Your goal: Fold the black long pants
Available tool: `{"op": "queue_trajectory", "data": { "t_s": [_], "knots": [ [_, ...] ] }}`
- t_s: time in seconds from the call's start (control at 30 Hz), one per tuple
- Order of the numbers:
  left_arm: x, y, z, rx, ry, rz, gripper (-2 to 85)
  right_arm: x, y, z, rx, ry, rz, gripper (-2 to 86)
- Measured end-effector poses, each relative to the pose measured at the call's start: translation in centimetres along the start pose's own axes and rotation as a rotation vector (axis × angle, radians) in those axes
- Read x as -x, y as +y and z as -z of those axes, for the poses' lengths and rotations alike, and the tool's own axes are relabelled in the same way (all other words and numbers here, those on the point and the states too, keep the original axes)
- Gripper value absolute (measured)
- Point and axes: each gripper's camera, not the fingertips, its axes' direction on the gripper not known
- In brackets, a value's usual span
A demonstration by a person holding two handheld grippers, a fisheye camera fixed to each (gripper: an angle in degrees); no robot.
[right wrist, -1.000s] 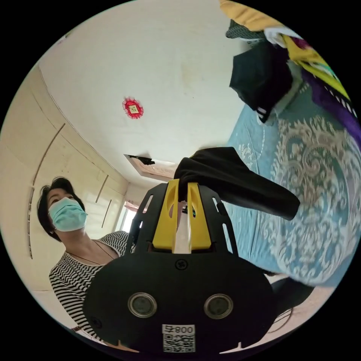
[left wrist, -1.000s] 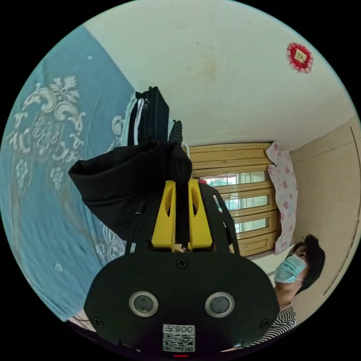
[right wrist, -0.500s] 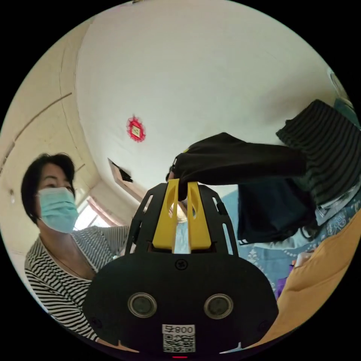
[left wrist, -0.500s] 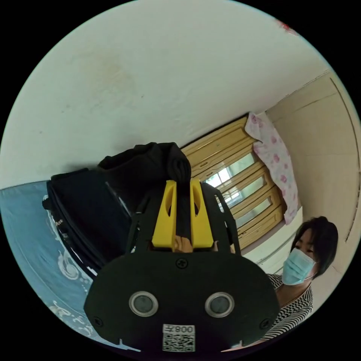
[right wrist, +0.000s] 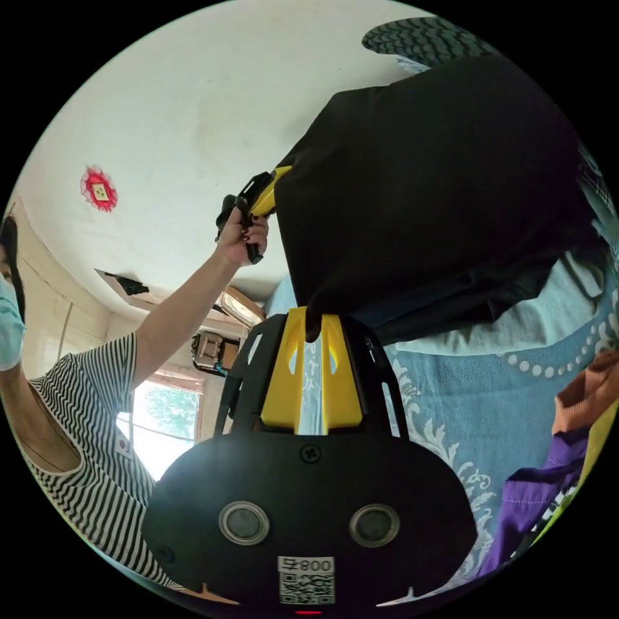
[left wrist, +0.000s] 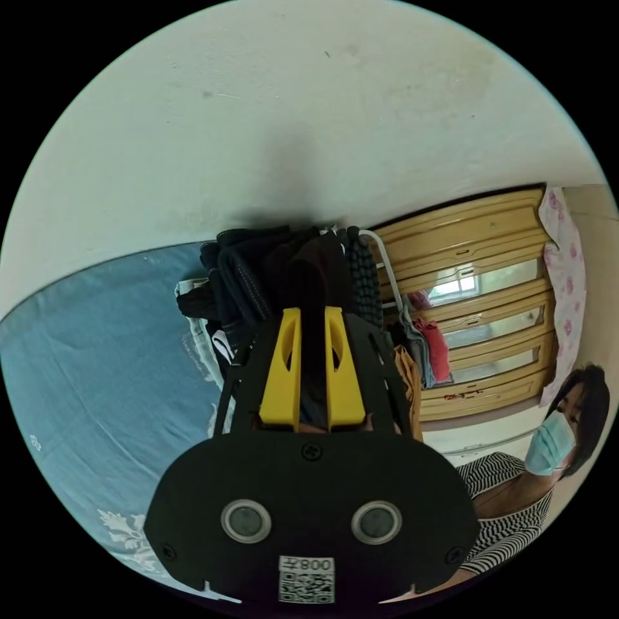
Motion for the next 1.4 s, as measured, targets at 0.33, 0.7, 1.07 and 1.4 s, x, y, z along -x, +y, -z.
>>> {"op": "queue_trajectory", "data": {
  "t_s": [0.33, 0.7, 1.07, 1.4],
  "knots": [
    [-2.3, -3.0, 4.0, -0.166, 0.011, 0.037, 7.6, -2.3, -4.2, -0.7, -0.065, 0.004, -0.069, 5.1],
    [-11.6, -6.0, -0.5, 0.01, -0.138, -0.141, 0.9, 1.2, -9.3, 2.6, -0.115, 0.278, 0.025, 0.7],
    [-13.6, -6.4, -0.9, -0.003, -0.272, -0.182, -0.1, -0.1, -21.5, 6.1, -0.195, 0.774, 0.148, 0.0],
    [-17.4, -4.9, -0.9, -0.037, -0.301, -0.182, -0.1, -2.6, -25.9, 7.3, -0.197, 0.767, 0.102, 0.0]
  ]
}}
